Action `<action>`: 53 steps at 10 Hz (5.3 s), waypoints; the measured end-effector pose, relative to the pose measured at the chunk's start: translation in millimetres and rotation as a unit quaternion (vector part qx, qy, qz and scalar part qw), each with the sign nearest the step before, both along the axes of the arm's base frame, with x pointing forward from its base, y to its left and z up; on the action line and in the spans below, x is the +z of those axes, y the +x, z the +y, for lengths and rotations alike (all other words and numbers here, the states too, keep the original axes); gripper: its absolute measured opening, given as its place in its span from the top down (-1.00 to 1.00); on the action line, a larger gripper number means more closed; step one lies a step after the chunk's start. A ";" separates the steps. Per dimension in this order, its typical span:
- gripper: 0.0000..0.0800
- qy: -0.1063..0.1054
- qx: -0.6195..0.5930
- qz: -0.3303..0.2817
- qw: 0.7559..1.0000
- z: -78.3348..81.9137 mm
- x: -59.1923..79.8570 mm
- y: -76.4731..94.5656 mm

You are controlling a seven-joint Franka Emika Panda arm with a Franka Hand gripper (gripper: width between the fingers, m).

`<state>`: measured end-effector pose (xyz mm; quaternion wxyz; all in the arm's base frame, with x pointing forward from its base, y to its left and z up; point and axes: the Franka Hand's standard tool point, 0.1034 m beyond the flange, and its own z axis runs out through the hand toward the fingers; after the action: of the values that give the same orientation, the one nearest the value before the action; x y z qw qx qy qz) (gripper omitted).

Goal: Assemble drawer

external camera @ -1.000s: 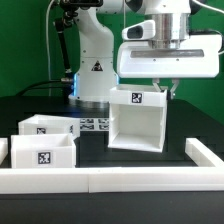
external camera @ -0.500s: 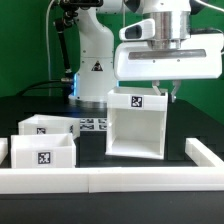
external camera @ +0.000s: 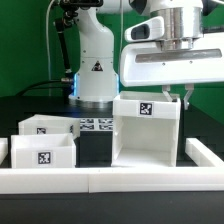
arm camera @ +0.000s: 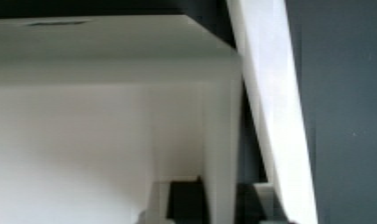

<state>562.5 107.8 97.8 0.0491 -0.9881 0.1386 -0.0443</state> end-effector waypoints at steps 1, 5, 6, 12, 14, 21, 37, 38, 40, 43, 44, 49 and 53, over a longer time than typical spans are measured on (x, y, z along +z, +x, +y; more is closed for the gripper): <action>0.90 0.000 0.001 -0.003 1.000 -2.2 -0.1 6.6; 0.90 0.002 -0.008 -0.013 1.000 0.4 1.2 24.3; 0.90 0.003 -0.011 -0.013 1.000 0.5 1.6 24.4; 0.90 0.030 -0.214 -0.006 0.976 6.4 0.3 27.9; 0.89 0.040 -0.283 -0.003 0.958 1.2 1.4 34.6; 0.89 0.082 -0.443 0.007 0.893 -7.9 6.0 41.0; 0.16 0.125 -0.564 0.039 0.815 -10.1 5.6 82.0; -0.29 0.125 -0.557 0.037 0.821 -11.3 7.1 82.6; -0.53 0.126 -0.532 0.029 0.837 -12.4 18.9 84.6; -0.62 0.121 -0.446 0.005 0.887 -31.2 44.4 85.3; -0.62 0.120 -0.434 0.000 0.893 -41.5 45.3 85.3; -0.62 0.087 -0.311 0.010 0.946 -45.1 40.6 76.3; -0.62 0.058 -0.108 0.001 0.993 -58.1 47.3 79.0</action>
Offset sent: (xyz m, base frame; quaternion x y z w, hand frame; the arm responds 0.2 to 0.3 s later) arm 0.0256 -0.0030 -0.0101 -0.0193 0.0209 0.0284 0.9992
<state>641.5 49.8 145.1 0.1009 -0.9630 0.2465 -0.0406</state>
